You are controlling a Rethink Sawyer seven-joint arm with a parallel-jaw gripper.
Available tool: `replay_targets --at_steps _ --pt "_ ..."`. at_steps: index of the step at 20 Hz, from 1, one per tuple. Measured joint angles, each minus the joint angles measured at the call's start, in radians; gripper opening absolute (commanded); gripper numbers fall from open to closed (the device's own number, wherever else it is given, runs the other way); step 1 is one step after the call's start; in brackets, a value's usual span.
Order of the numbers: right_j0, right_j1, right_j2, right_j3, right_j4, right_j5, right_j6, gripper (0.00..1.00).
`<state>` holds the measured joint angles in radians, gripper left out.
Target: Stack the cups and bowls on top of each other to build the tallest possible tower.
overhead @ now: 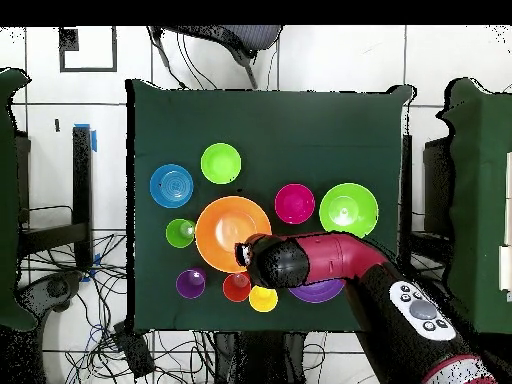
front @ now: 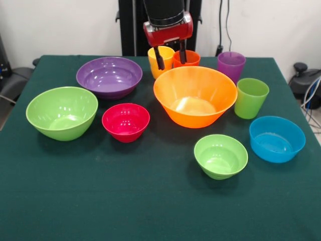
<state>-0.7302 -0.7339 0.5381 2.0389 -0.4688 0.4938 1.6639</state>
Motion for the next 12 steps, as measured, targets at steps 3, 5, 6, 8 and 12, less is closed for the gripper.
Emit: replay_targets --at_steps 3,5,6,8,12 --pt "0.009 0.011 -0.003 0.000 0.000 0.000 0.000 1.00" --pt "0.012 0.014 -0.005 0.000 0.000 0.000 0.000 1.00" --pt "0.014 0.015 -0.006 0.000 0.000 0.000 0.000 1.00" --pt "0.020 0.016 -0.009 0.000 0.000 0.000 0.000 1.00" --pt "0.049 0.016 -0.023 0.002 0.005 0.000 0.000 1.00"
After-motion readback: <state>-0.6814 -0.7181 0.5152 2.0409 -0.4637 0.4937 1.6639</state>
